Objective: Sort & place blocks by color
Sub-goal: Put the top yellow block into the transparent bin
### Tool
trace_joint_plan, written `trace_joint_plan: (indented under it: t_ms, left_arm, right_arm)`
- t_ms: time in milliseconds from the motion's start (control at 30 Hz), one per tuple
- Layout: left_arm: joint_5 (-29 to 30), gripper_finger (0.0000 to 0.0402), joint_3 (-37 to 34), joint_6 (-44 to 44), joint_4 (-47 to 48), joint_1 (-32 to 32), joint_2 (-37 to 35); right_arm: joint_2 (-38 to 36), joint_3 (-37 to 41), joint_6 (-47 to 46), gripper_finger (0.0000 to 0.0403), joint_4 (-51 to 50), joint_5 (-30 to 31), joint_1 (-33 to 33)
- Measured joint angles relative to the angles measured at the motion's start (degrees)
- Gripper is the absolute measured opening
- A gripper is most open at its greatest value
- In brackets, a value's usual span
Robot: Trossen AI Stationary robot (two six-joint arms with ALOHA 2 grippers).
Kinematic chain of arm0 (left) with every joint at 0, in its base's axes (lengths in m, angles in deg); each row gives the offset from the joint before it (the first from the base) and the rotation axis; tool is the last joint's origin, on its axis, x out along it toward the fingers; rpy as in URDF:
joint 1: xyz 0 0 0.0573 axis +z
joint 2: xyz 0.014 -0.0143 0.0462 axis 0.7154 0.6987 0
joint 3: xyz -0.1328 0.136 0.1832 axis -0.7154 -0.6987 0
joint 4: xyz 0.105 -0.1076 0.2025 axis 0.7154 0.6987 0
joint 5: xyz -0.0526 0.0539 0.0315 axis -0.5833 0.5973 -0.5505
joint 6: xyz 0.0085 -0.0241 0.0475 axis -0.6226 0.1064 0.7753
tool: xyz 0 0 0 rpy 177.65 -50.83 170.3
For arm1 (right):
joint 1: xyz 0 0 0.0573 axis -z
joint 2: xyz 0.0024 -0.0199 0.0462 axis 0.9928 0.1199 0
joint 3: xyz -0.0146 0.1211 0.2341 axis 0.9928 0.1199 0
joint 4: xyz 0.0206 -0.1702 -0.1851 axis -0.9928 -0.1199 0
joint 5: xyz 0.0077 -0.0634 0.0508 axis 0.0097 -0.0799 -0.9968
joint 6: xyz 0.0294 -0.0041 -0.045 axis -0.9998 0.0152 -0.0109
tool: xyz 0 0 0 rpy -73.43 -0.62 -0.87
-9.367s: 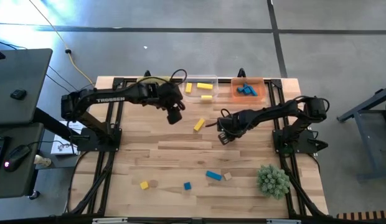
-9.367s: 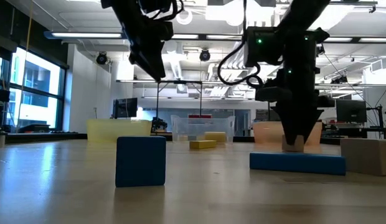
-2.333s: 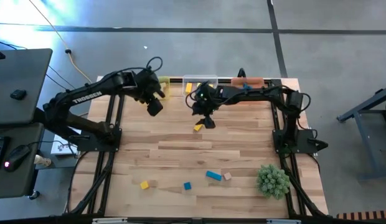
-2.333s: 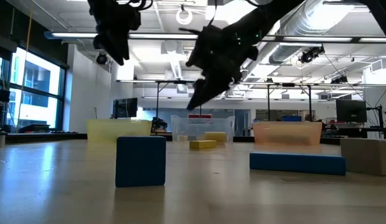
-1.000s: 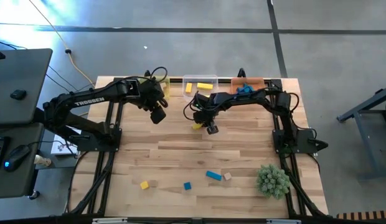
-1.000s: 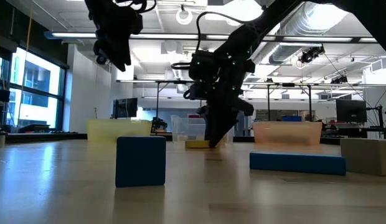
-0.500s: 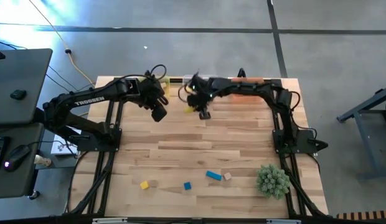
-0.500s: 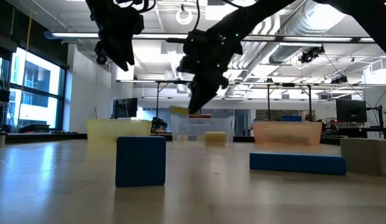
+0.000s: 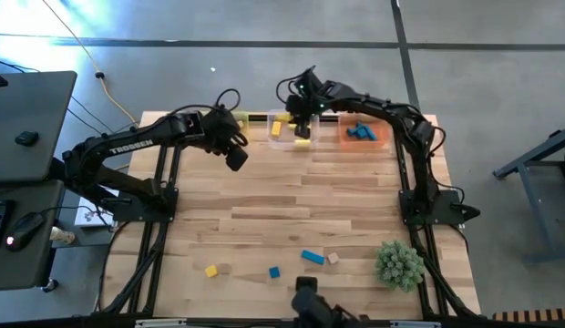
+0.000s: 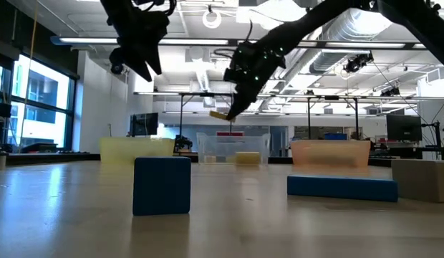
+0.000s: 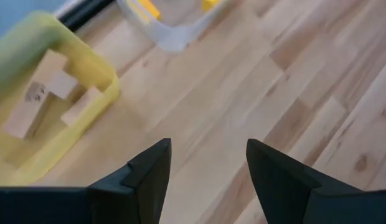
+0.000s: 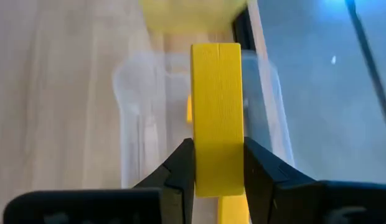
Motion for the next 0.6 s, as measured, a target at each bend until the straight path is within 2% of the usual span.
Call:
trace_joint_plan:
  t_ms: [300, 600]
  left_arm:
    - [3.7, 0.0200, 0.0, -0.1, -11.7, 2.0, 0.0]
    - [7.3, 0.0200, 0.0, 0.1, -23.7, 4.5, 0.0]
  right_arm:
    - [0.0, 6.8, -8.5, 0.0075, 0.5, -0.1, 1.9]
    - [0.0, 11.4, -9.3, 0.0075, 2.2, 4.1, 1.0]
